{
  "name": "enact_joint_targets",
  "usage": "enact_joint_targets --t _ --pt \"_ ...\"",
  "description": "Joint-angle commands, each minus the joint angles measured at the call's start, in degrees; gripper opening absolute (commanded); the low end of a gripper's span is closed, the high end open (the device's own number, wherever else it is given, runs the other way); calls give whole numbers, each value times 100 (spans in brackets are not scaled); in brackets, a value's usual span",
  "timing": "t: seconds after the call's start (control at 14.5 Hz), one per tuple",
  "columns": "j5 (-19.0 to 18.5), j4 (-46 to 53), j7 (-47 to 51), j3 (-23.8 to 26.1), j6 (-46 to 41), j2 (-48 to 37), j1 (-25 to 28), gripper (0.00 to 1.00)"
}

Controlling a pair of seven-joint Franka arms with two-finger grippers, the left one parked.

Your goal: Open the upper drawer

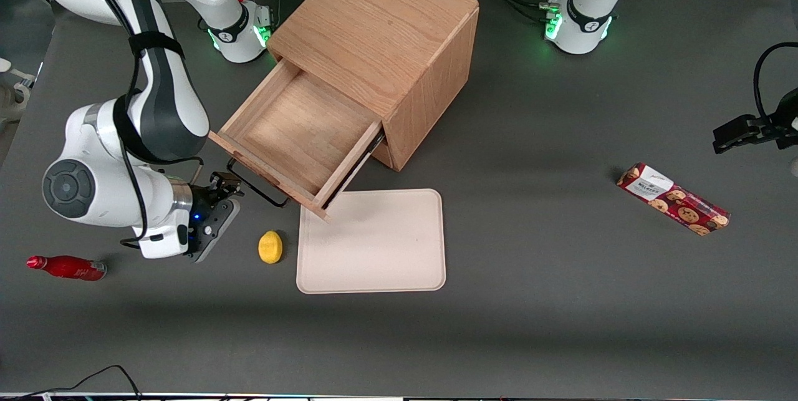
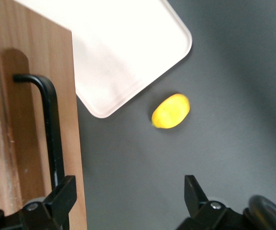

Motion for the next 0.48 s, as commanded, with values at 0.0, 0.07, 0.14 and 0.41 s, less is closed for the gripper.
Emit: enact_joint_targets --t 0.0,0.07,0.14,0.41 --pt "-15 395 97 8 -264 -144 -78 100" --pt "-15 378 691 17 -483 -302 -95 100" --pt "-41 360 1584 43 -746 -442 -96 100" --pt "-382 -34 4190 393 -1056 -1013 -253 100"
